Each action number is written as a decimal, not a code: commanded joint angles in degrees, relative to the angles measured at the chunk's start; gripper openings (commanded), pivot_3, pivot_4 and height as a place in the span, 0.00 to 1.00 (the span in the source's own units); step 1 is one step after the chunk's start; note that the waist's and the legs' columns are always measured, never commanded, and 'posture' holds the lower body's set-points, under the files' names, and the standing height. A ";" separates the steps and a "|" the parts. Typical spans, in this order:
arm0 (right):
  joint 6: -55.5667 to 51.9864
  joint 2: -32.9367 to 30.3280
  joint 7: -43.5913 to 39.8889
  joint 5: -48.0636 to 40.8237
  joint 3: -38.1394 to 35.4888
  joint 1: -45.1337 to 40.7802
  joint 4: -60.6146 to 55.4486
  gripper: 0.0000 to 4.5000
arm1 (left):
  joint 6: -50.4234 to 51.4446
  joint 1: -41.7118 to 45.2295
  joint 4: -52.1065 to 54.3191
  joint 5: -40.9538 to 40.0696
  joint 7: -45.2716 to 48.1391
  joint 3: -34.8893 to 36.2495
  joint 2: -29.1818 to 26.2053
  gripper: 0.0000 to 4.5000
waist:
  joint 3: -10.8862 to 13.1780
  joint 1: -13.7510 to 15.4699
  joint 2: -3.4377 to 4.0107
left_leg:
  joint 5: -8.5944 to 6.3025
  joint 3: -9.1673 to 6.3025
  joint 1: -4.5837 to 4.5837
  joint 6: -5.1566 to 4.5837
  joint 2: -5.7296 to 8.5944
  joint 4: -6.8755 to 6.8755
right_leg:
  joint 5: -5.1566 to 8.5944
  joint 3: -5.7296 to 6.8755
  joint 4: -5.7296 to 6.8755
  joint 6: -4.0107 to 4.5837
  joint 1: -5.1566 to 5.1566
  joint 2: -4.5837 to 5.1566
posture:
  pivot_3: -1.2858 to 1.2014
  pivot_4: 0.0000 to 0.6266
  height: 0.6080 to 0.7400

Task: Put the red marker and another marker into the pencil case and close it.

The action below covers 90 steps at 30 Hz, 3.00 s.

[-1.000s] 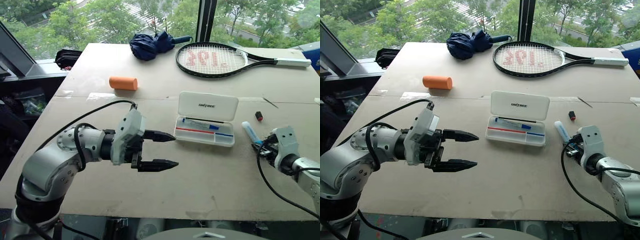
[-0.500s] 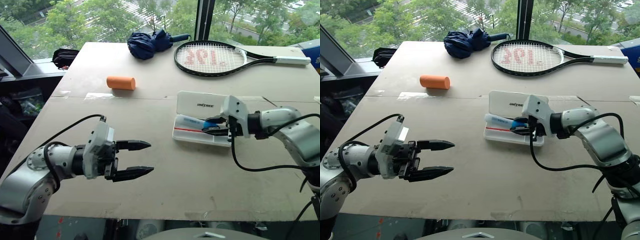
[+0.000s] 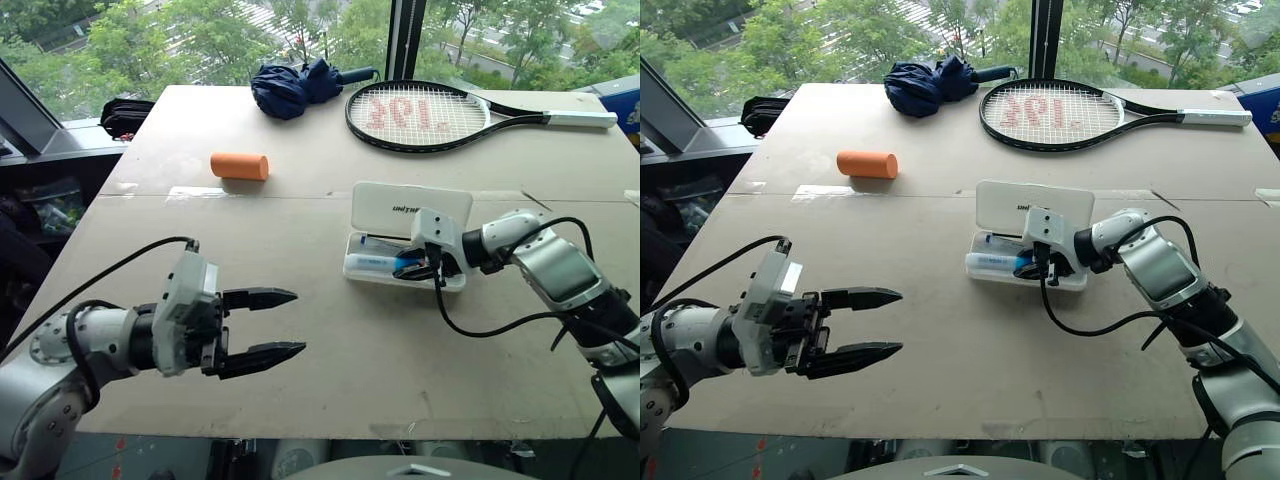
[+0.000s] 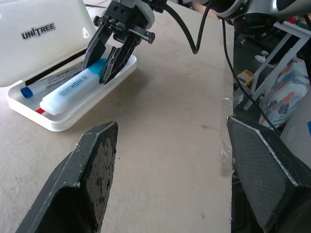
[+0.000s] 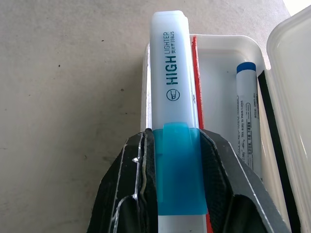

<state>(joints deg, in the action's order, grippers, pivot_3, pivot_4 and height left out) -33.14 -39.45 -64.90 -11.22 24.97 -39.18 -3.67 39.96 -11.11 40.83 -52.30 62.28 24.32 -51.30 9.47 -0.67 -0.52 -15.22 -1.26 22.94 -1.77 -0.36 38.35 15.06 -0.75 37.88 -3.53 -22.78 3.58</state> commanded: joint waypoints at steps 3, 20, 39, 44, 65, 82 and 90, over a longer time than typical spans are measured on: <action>-0.91 -0.25 -1.94 0.65 -0.69 -0.96 -1.54 0.14 | -0.30 0.34 1.57 -2.12 -1.33 1.06 -1.08 0.80 | 0.00 0.02 0.01 | 0.00 0.01 0.00 0.00 0.00 -0.01 | 0.00 0.00 -0.01 0.00 0.00 0.01 | 0.52 0.24 0.93; -18.79 -5.19 11.03 -12.54 -33.35 13.82 -17.34 0.86 | -0.41 4.49 0.94 -3.51 -2.29 -2.22 -1.42 0.80 | 0.02 1.04 0.02 | 0.00 -0.03 0.05 0.00 0.05 -0.01 | 0.00 0.01 -0.07 0.00 0.04 0.08 | 0.52 0.24 0.93; -23.21 0.27 36.36 2.59 -27.49 0.95 19.90 0.47 | -1.37 10.83 1.17 -4.65 -3.78 -8.11 -0.50 0.80 | 0.04 0.04 0.06 | -0.01 0.39 0.02 -0.02 0.03 -0.03 | -0.01 -0.33 -0.05 -0.02 -0.07 -0.13 | 0.52 0.24 0.93; -23.57 -1.57 33.95 1.81 -27.27 2.38 16.80 0.03 | -1.65 10.12 1.96 -4.74 -4.63 -8.12 -0.12 0.80 | 0.04 0.10 0.06 | -0.01 0.40 -0.01 -0.02 0.03 -0.01 | -0.01 -0.33 -0.01 -0.02 -0.05 -0.11 | 0.52 0.24 0.93; -0.13 -12.63 -0.49 -2.62 -7.57 8.12 -10.56 0.00 | -1.47 8.72 2.94 -6.64 -5.29 -6.55 -1.41 0.80 | 0.23 0.20 0.22 | -0.01 0.26 -0.04 -0.02 -0.18 0.01 | 0.00 -0.33 -0.05 0.00 -0.03 -0.38 | 0.52 0.24 0.93; -0.54 -12.57 -5.33 -6.20 -14.32 8.60 -7.02 0.61 | -1.85 4.60 5.11 -7.64 -6.96 -3.72 -1.87 0.80 | 0.24 0.11 0.21 | -0.01 0.27 -0.04 -0.02 -0.20 -0.01 | 0.00 -0.32 -0.02 0.01 -0.06 -0.35 | 0.52 0.24 0.93; -19.13 -16.07 0.06 -16.31 -28.79 7.26 -3.84 0.13 | -2.07 3.17 5.84 -7.69 -8.24 -2.84 -1.43 0.80 | 0.24 0.27 0.22 | -0.01 0.27 -0.05 -0.02 -0.18 -0.01 | 0.00 -0.31 -0.02 0.02 -0.04 -0.29 | 0.52 0.24 0.93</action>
<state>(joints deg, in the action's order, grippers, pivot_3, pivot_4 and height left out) -49.48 -54.50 -67.10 -26.49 -0.48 -29.94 -8.45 38.73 -7.70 44.58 -58.75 54.43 19.81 -52.59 9.71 -0.40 -0.31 -15.23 -0.99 22.89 -1.79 -0.54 38.33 15.06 -1.06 37.87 -3.50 -22.82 3.29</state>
